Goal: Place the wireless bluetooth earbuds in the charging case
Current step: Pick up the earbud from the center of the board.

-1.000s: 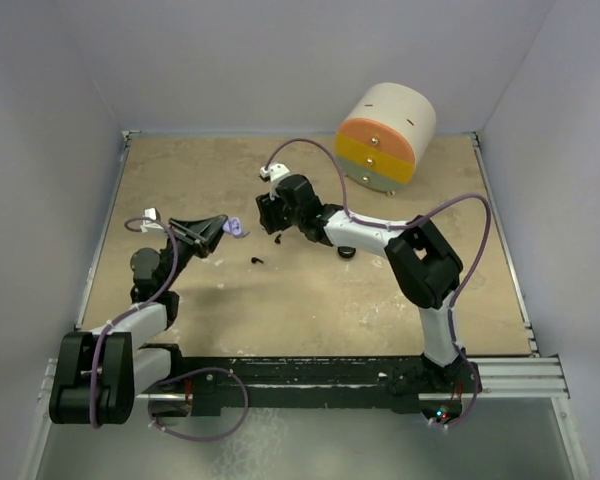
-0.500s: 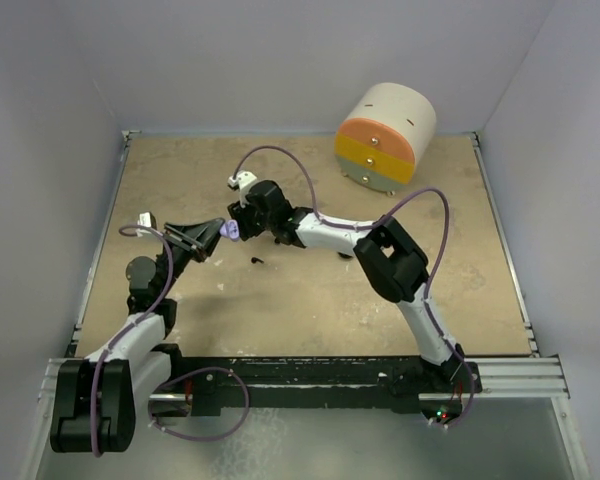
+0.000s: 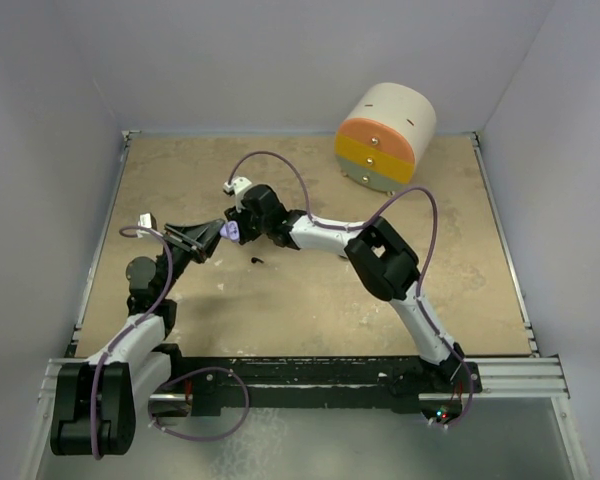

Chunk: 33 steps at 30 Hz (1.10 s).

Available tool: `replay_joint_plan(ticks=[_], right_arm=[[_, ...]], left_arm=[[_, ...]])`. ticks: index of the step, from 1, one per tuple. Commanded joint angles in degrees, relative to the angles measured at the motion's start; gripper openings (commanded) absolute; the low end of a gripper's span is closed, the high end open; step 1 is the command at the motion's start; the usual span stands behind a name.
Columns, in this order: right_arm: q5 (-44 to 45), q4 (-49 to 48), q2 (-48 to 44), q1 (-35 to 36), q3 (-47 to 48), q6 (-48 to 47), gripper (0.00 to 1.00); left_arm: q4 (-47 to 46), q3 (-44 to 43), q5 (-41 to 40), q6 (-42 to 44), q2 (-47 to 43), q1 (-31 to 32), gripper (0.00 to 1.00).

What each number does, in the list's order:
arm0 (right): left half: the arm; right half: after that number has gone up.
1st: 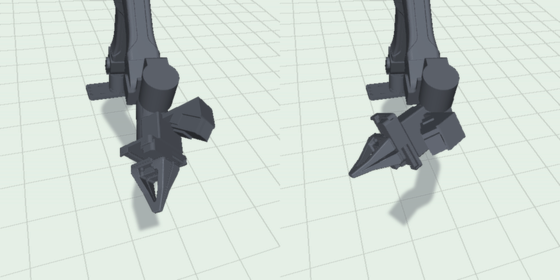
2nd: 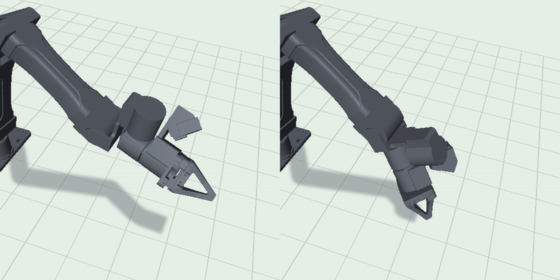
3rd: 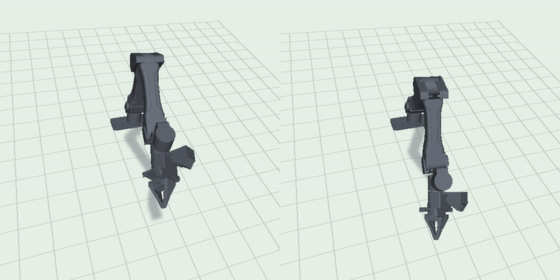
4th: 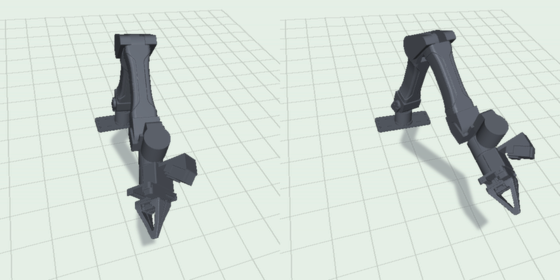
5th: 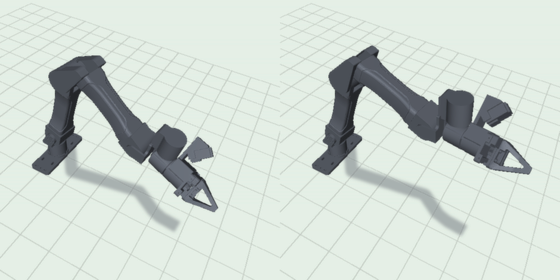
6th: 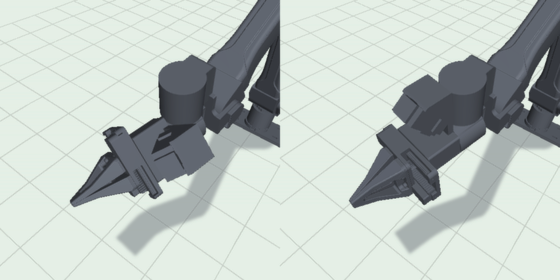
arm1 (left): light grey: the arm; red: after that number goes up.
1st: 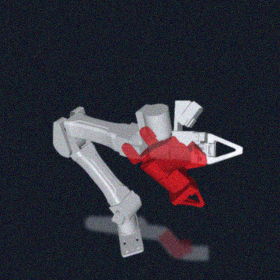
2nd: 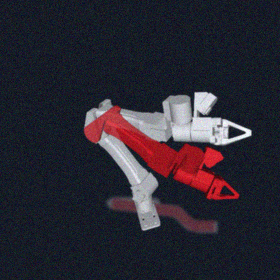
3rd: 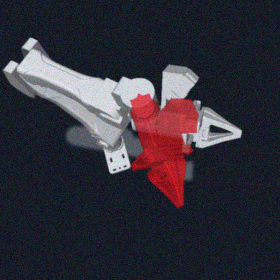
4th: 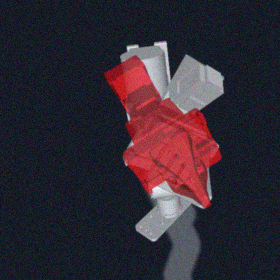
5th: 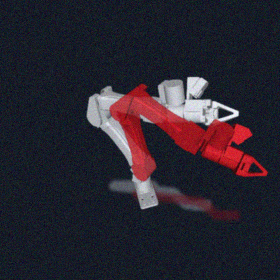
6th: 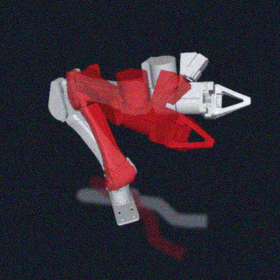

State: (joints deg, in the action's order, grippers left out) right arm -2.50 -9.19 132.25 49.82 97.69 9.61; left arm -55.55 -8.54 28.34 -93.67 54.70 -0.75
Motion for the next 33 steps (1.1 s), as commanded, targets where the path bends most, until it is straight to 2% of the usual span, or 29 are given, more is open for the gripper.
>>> replay_joint_plan(ticks=[1,33], right_arm=[[0.4,-0.8,0.2,0.4,2.4,-0.7,0.50],[1.0,-0.7,2.8,0.6,1.8,-1.3,0.38]], left_arm=[[-2.3,0.2,0.4,0.6,-0.9,-0.5,0.00],[-4.1,0.7,0.6,0.3,0.4,-0.5,0.00]])
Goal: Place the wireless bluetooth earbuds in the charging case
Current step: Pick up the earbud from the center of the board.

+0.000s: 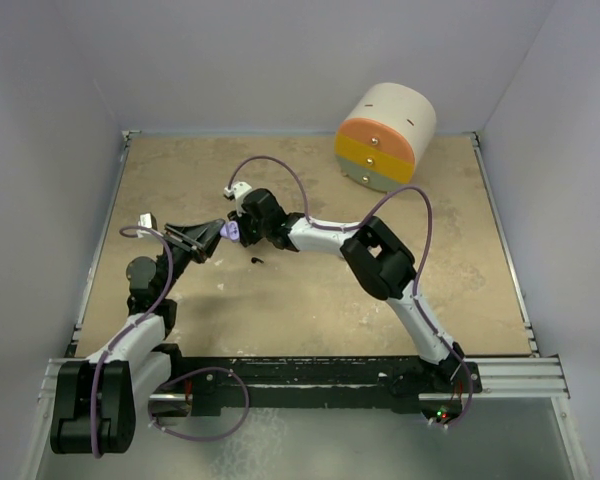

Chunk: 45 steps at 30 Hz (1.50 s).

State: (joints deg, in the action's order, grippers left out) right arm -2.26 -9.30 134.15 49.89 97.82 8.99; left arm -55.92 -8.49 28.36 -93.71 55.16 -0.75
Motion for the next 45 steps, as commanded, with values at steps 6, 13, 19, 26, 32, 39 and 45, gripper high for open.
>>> replay_joint_plan(ticks=[6,13,19,26,32,39,45], right_arm=[[0.8,-0.5,1.3,0.5,1.8,-0.7,0.35],[0.8,-0.3,1.6,0.5,1.8,-0.6,0.30],[0.9,-0.4,1.3,0.5,1.7,-0.2,0.22],[-1.7,-1.0,-1.9,0.3,-0.5,1.5,0.10],[-3.3,-2.9,-6.9,-1.6,-3.6,2.7,0.05],[-8.7,-6.2,-17.8,-7.7,-12.2,4.6,0.00],[-15.0,-8.8,-28.1,-14.6,-20.1,5.9,0.00]], left_arm=[[-4.3,0.9,0.6,0.0,0.2,-0.6,0.00],[-4.7,1.2,0.6,-0.1,0.5,-0.6,0.00],[-5.1,1.2,0.6,-0.1,0.7,-0.6,0.00],[-5.3,1.1,1.1,-0.2,1.1,-0.7,0.00],[-5.5,0.4,2.3,0.3,1.5,-0.6,0.00],[-6.3,-1.1,4.4,1.5,4.1,-0.6,0.00],[-9.4,-1.9,5.5,1.6,7.4,-0.1,0.00]])
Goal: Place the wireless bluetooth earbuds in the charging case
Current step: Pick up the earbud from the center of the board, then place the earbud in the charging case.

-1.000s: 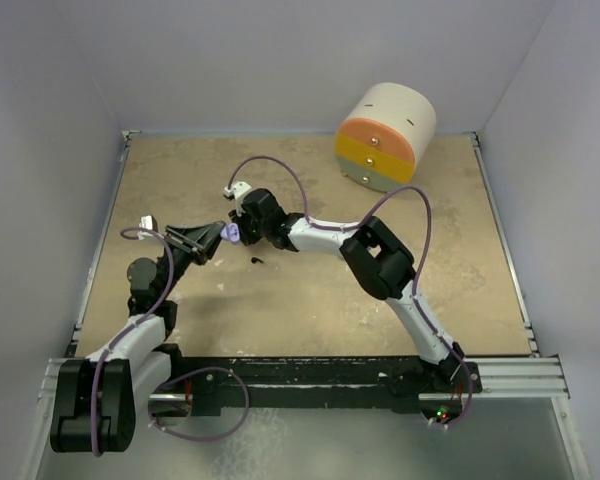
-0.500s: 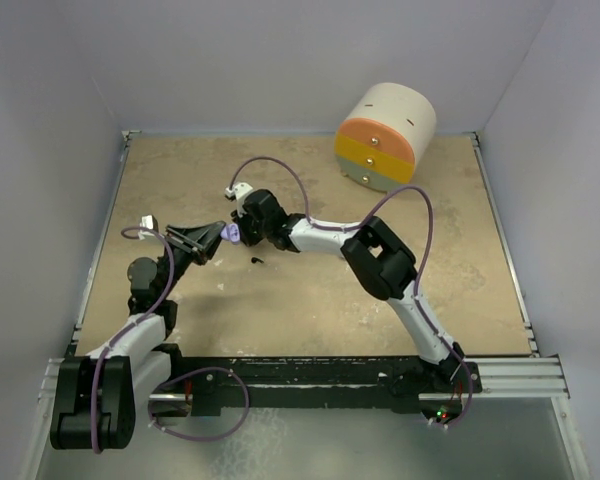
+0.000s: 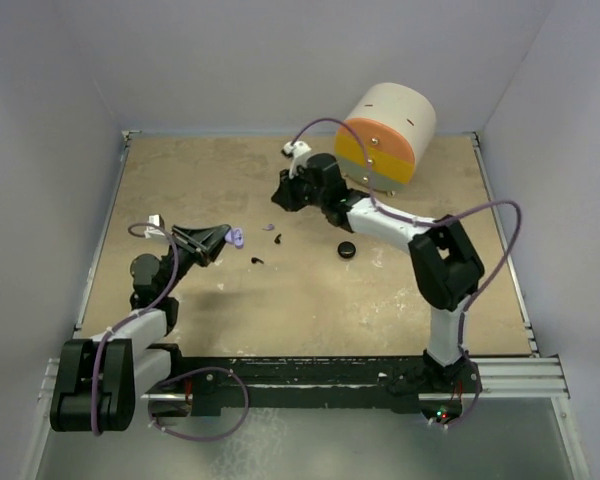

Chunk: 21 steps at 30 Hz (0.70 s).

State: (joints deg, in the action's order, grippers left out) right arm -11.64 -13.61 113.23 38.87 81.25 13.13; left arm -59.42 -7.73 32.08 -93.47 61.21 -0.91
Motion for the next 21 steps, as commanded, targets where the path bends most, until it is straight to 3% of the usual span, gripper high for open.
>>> replay_joint_plan(ticks=[1,10,14,21], right_arm=[[-6.4,-5.2,-8.9,-4.5,-5.0,2.2,0.00],[-14.6,-10.3,-22.3,-8.3,-14.7,7.4,0.00],[-17.7,-13.4,-26.9,-8.9,-18.4,11.2,0.00],[-22.6,-28.3,-31.9,-9.0,-25.9,21.7,0.00]], left_arm=[[-5.9,-3.2,1.8,1.7,1.9,0.5,0.00],[-7.0,-8.7,-2.5,5.4,9.6,10.2,0.00],[-11.8,-9.9,-3.1,4.2,14.1,12.0,0.00],[-15.7,-11.0,-5.0,3.1,17.9,14.2,0.00]])
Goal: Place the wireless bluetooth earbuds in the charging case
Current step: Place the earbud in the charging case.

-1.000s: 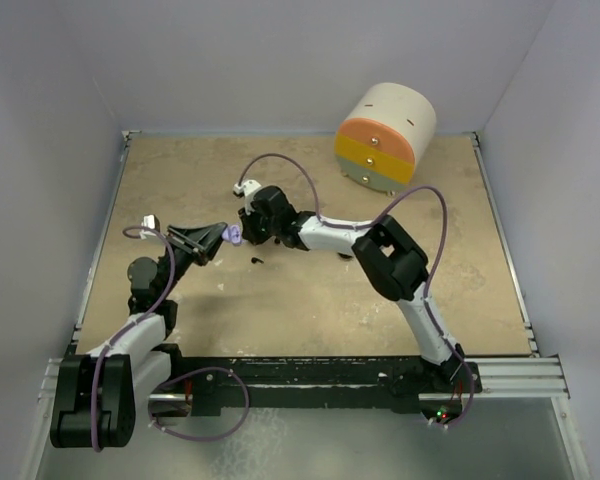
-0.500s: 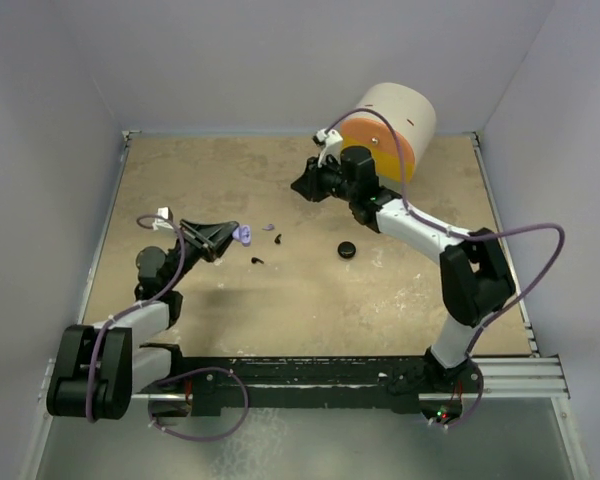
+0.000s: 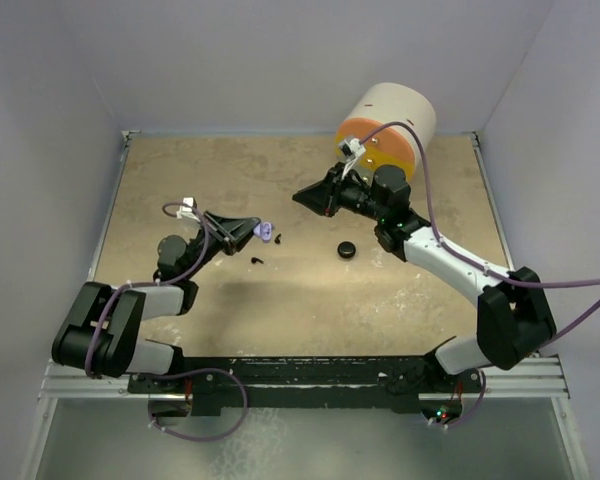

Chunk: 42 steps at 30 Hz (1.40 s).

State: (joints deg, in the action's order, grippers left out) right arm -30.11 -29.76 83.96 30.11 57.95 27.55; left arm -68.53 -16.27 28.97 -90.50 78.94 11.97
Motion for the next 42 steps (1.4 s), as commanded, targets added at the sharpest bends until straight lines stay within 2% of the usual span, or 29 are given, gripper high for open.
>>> replay_joint_plan(ticks=[1,9,17,42], right_arm=[[-4.3,-13.5,-3.1,-0.2,-3.6,8.6,0.00],[-4.8,-23.1,-4.3,-0.2,-9.3,15.0,0.00],[-7.0,-26.9,-3.8,-0.2,-11.4,17.1,0.00],[-9.0,-27.8,-2.5,-0.2,-12.2,17.4,0.00]], left_arm=[[-6.5,-2.7,-2.2,0.2,0.3,1.7,0.00],[-6.9,-5.2,-4.6,0.6,2.1,6.2,0.00],[-7.2,-5.8,-6.4,0.8,3.1,9.0,0.00],[-8.3,-4.8,-6.1,0.4,2.6,9.6,0.00]])
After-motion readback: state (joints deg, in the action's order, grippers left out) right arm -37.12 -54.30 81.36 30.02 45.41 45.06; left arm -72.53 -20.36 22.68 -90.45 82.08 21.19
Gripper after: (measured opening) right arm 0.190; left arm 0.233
